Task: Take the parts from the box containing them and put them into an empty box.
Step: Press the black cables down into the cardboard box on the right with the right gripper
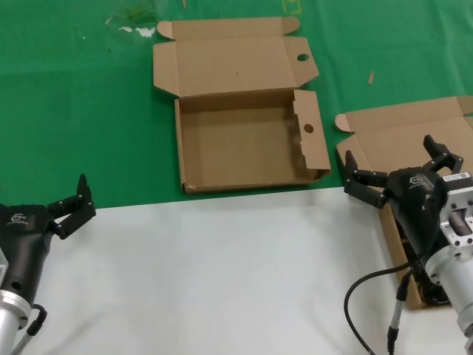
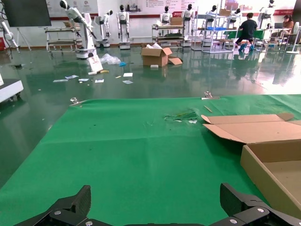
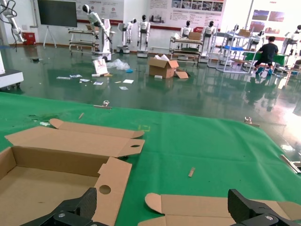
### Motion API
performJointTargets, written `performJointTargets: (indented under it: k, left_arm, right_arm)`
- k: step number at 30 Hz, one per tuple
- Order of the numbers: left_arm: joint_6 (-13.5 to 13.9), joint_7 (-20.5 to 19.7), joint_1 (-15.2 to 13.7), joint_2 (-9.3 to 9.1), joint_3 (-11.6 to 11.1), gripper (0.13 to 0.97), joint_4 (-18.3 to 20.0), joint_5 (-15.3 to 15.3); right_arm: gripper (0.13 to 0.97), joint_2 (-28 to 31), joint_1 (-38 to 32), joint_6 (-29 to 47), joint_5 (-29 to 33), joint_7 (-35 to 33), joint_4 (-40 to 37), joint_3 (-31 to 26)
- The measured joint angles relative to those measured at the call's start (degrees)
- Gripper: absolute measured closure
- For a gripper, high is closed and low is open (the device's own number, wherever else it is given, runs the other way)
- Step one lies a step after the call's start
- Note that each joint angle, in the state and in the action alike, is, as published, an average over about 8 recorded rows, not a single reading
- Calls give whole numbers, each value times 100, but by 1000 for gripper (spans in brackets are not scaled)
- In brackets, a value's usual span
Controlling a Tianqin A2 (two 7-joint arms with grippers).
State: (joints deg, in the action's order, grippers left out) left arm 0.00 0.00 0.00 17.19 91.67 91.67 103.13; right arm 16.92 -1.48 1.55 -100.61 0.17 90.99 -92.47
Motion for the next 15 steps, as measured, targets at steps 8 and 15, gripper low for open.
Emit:
performJointTargets:
  k: [8, 15]
  left_arm:
    - [0, 0, 0, 0, 0, 132, 0, 0]
    - [0, 0, 0, 0, 0, 132, 0, 0]
  right_arm:
    - [129, 0, 0, 0, 0, 0, 0, 0]
    - [129, 16, -7, -19, -6, 0, -7, -12]
